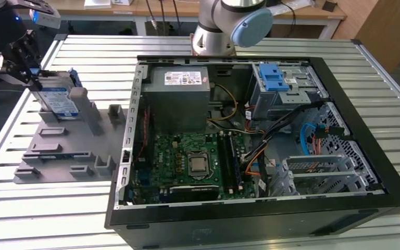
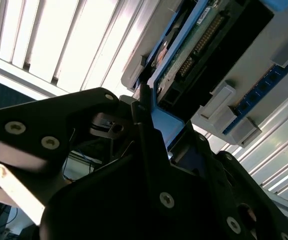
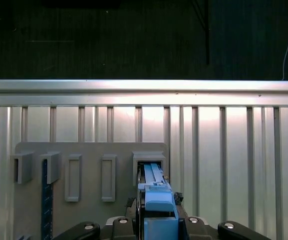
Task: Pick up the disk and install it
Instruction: 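Pick up the disk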
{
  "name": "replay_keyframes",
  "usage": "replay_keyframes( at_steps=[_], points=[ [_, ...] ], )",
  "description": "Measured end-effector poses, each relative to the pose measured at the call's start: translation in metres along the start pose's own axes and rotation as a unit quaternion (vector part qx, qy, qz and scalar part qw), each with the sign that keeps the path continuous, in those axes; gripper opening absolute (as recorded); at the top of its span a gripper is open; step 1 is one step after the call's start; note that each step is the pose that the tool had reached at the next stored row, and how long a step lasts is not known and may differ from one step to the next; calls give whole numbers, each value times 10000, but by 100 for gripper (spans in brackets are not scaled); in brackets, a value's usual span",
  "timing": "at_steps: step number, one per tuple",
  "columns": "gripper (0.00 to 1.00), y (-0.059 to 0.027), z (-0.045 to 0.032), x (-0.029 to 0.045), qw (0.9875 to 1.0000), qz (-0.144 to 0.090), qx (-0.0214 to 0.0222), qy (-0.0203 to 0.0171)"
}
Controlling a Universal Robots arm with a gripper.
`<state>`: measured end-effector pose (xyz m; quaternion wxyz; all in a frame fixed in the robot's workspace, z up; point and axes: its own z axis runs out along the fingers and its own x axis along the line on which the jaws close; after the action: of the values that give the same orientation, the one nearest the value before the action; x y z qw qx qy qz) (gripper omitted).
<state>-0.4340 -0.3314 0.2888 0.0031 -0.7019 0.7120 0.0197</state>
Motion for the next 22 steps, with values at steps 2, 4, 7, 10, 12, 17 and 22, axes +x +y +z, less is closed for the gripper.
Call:
replay_keyframes(
  at_steps=[2,4,7,10,12,17,22],
  points=[
    [36,0,-1,0,10000,0,0,2],
    [36,0,-3,0,10000,0,1,4],
    [36,0,-14,-1,10000,0,0,4],
    [36,1,-29,-1,10000,0,0,4],
    [36,1,-40,-1,10000,0,0,4],
    [36,2,-74,-3,10000,0,0,4],
    [36,3,-110,-4,10000,0,1,4]
  ],
)
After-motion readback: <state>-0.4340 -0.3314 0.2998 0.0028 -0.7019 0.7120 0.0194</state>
